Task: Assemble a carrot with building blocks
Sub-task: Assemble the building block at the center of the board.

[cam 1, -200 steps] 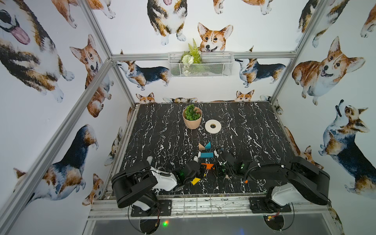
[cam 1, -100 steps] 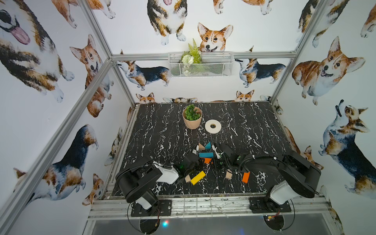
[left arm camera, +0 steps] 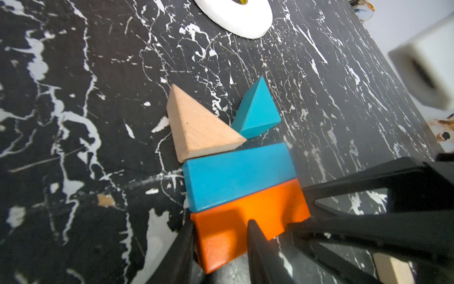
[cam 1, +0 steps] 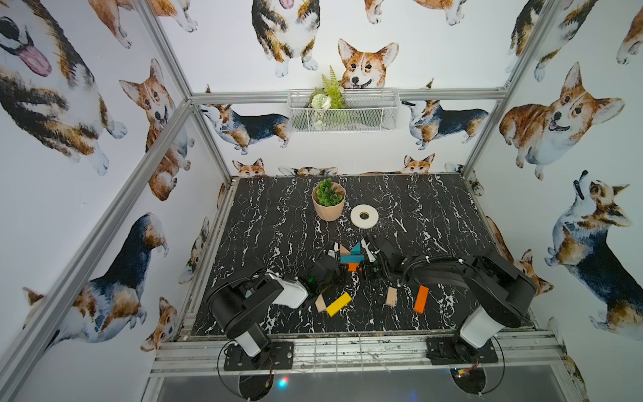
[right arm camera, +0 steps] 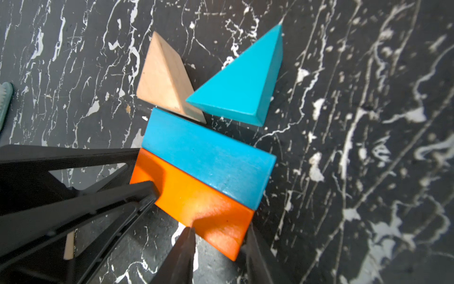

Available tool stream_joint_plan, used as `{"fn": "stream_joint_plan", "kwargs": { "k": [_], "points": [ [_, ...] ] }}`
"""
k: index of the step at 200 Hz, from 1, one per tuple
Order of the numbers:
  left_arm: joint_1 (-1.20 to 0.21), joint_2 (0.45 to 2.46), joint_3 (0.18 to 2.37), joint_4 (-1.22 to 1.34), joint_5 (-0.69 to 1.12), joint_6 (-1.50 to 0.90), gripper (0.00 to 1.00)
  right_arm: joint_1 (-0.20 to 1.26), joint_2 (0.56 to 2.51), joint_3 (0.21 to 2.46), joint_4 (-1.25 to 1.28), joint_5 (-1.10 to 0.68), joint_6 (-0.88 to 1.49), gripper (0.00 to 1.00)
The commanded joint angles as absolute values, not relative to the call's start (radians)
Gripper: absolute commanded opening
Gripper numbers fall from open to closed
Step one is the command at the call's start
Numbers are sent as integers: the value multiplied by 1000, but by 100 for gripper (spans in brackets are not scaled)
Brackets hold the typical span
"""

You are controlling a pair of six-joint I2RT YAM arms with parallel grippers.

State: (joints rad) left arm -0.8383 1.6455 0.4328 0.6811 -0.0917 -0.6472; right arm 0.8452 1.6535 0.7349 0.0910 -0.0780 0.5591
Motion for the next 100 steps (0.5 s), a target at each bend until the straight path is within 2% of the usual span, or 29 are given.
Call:
{"fn": "stream_joint_plan", "kwargs": {
  "k": [1, 79, 100],
  "points": [
    [-832, 1654, 438, 684, 74, -651, 38, 851, 1671, 738, 84, -181, 550, 39],
    [-799, 1653, 433, 705, 106, -649, 38, 843, 1659, 759, 47, -160, 529, 40],
    [-798, 1628, 431, 666, 84, -640, 46, 842, 1631, 753, 30, -157, 529, 45]
  ]
}}
